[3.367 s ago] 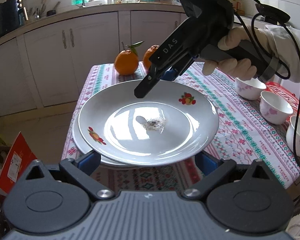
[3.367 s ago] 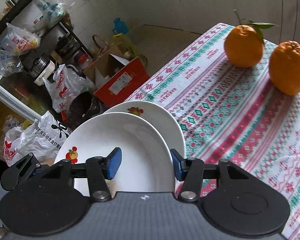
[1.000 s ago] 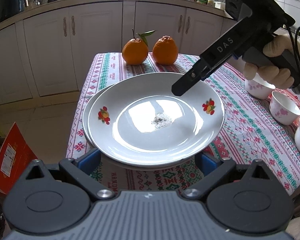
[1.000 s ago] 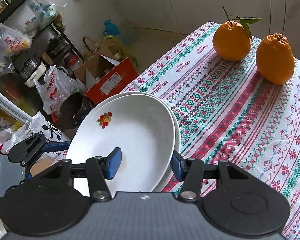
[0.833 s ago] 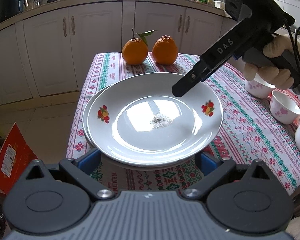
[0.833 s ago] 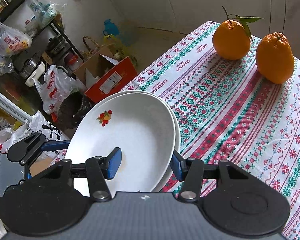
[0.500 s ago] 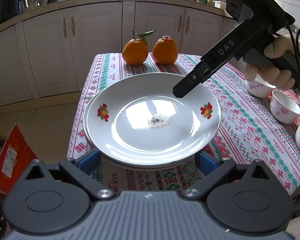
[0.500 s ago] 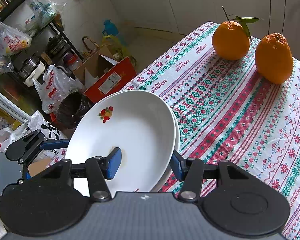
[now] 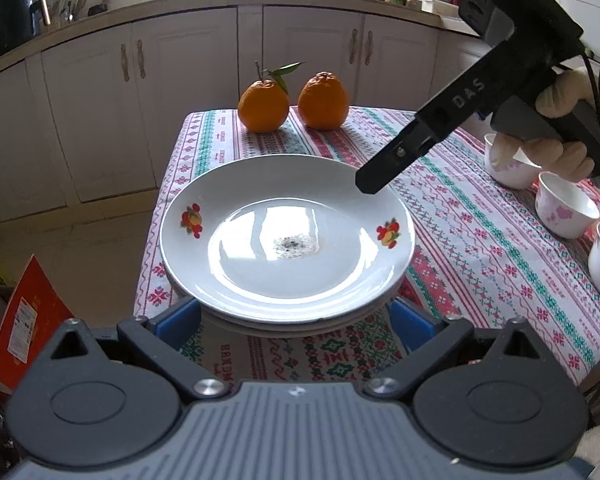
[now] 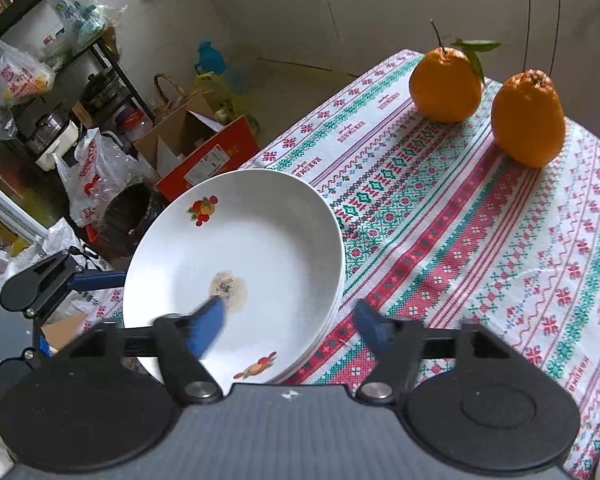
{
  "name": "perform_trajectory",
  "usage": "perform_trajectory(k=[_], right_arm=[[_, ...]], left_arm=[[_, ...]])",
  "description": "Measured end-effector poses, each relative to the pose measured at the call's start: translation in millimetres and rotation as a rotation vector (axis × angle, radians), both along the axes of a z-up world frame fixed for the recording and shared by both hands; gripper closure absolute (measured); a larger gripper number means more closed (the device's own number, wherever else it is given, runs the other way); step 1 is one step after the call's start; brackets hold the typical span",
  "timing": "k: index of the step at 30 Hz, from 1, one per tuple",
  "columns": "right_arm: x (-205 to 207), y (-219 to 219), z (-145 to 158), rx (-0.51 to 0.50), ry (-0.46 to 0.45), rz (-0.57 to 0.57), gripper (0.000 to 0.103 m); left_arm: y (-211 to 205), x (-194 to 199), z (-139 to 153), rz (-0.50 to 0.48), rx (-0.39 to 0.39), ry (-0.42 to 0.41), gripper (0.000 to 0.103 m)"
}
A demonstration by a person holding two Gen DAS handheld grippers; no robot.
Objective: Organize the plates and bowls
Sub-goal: 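Open both grippers and withdraw them from the plate stack, then move to the white bowls and grip one bowl rim with both grippers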
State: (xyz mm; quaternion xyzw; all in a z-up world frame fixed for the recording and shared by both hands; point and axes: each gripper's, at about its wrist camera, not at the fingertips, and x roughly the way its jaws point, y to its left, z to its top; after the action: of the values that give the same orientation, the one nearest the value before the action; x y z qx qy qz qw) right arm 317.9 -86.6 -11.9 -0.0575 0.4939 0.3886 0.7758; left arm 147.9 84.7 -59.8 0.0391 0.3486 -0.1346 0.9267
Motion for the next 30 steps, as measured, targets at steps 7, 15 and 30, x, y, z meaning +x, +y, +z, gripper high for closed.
perform_trajectory(k=[7, 15, 30], right_arm=[[-35.9, -4.8, 14.3, -0.033, -0.117, -0.013, 0.004], [-83.4, -26.0, 30.4, -0.052, -0.220, -0.086, 0.000], [-183.3, -110.7, 36.2, -0.055, -0.387, -0.322, 0.000]], left_arm=[[-9.7, -11.3, 11.9, -0.046, 0.003, -0.046, 0.002], [-36.9, -23.2, 20.2, -0.121, 0.018, -0.082, 0.002], [-100.7, -40.5, 21.8, -0.244, 0.048, -0.089, 0.002]])
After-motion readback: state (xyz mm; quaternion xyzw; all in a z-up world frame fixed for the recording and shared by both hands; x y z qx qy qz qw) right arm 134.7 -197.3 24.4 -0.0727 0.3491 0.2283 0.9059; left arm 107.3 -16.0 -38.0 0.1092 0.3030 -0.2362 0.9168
